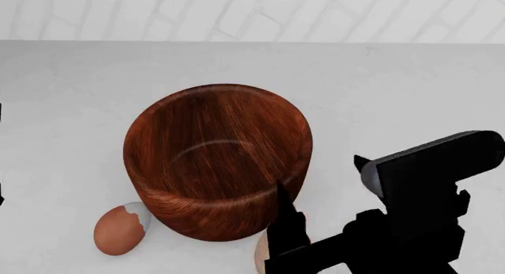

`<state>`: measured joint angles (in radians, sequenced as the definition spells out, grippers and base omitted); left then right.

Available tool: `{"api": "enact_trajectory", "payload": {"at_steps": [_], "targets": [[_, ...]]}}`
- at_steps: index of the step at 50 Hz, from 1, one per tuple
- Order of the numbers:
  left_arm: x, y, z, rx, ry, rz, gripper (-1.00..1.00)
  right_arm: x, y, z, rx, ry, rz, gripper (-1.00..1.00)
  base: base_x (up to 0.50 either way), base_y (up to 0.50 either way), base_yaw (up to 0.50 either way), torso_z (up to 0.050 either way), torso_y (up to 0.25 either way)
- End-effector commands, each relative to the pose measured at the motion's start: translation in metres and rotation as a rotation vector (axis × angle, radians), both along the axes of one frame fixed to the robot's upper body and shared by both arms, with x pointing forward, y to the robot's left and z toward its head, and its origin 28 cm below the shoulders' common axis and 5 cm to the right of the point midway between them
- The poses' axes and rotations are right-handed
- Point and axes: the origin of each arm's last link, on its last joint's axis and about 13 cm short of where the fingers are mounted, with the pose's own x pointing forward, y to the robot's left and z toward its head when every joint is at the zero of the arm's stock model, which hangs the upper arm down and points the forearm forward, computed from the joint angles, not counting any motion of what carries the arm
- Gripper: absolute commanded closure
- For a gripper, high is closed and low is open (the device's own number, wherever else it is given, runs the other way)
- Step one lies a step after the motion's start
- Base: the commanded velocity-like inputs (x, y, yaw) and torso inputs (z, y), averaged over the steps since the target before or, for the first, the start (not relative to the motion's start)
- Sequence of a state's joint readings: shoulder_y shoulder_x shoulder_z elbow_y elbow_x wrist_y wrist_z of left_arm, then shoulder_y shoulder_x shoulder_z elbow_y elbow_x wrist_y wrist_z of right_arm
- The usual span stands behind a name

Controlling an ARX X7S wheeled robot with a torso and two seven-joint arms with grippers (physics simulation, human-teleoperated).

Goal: Place the eggs and milk next to the bowl.

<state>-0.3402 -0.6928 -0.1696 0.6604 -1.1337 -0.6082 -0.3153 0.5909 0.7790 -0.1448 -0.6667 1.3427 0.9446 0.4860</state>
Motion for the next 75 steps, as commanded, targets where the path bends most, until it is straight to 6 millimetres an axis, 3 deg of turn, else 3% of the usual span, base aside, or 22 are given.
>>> {"api": "enact_trajectory", "payload": {"at_steps": [1, 16, 34, 60, 75], "targets": [[-0.006, -0.001, 0.004, 0.006, -0.006, 0.051, -1.00, 0.001, -0.002, 0.019, 0.068, -0.101, -0.075, -1.00, 0.00, 0.00, 0.00, 0.000, 0.000], [-0.007, 0.000, 0.006, 0.024, -0.029, 0.085, -1.00, 0.007, -0.006, 0.029, 0.090, -0.178, -0.155, -1.00, 0.00, 0.00, 0.00, 0.000, 0.000], [0.001, 0.013, 0.006, 0.068, -0.046, 0.174, -1.00, 0.034, -0.014, 0.043, 0.127, -0.355, -0.377, -1.00, 0.00, 0.00, 0.00, 0.000, 0.000], [0.039, 0.022, 0.031, 0.101, 0.001, 0.249, -1.00, 0.055, -0.024, 0.049, 0.088, -0.355, -0.447, -1.00, 0.00, 0.00, 0.00, 0.000, 0.000], [0.050, 0.020, 0.031, 0.099, 0.046, 0.239, -1.00, 0.064, -0.025, 0.053, 0.079, -0.360, -0.461, -1.00, 0.00, 0.00, 0.00, 0.000, 0.000]]}}
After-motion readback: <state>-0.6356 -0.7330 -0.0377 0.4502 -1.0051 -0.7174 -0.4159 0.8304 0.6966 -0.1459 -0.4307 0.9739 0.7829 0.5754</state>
